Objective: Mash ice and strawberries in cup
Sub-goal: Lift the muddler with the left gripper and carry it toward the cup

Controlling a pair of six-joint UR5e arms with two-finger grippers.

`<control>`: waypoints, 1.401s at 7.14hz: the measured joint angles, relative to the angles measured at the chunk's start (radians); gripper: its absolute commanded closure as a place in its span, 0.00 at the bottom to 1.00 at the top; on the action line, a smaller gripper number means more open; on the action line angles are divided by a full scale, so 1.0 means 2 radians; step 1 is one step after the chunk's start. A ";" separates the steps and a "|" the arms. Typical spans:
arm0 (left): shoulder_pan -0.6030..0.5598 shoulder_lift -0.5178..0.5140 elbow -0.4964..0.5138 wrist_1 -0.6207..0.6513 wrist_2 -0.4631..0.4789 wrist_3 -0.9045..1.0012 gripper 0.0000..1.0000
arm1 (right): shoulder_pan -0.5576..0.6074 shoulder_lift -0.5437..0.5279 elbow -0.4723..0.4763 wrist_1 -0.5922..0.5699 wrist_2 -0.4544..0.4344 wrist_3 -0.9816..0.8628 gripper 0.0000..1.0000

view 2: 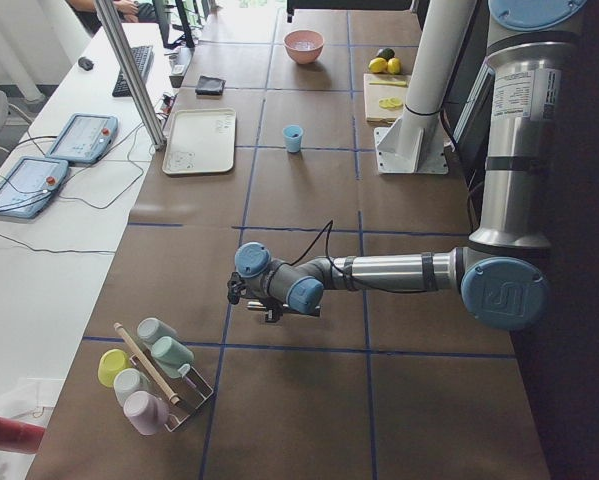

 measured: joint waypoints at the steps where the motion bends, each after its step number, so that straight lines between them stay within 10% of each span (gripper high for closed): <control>1: 0.000 -0.004 -0.039 0.002 -0.026 -0.021 1.00 | 0.000 0.000 0.001 0.000 0.000 0.000 0.00; 5: 0.078 -0.104 -0.186 0.001 -0.031 -0.105 0.93 | 0.001 0.000 0.004 0.000 0.004 0.002 0.00; 10: 0.256 -0.243 -0.221 -0.150 0.289 -0.221 0.97 | 0.002 -0.010 0.022 0.000 0.007 0.005 0.00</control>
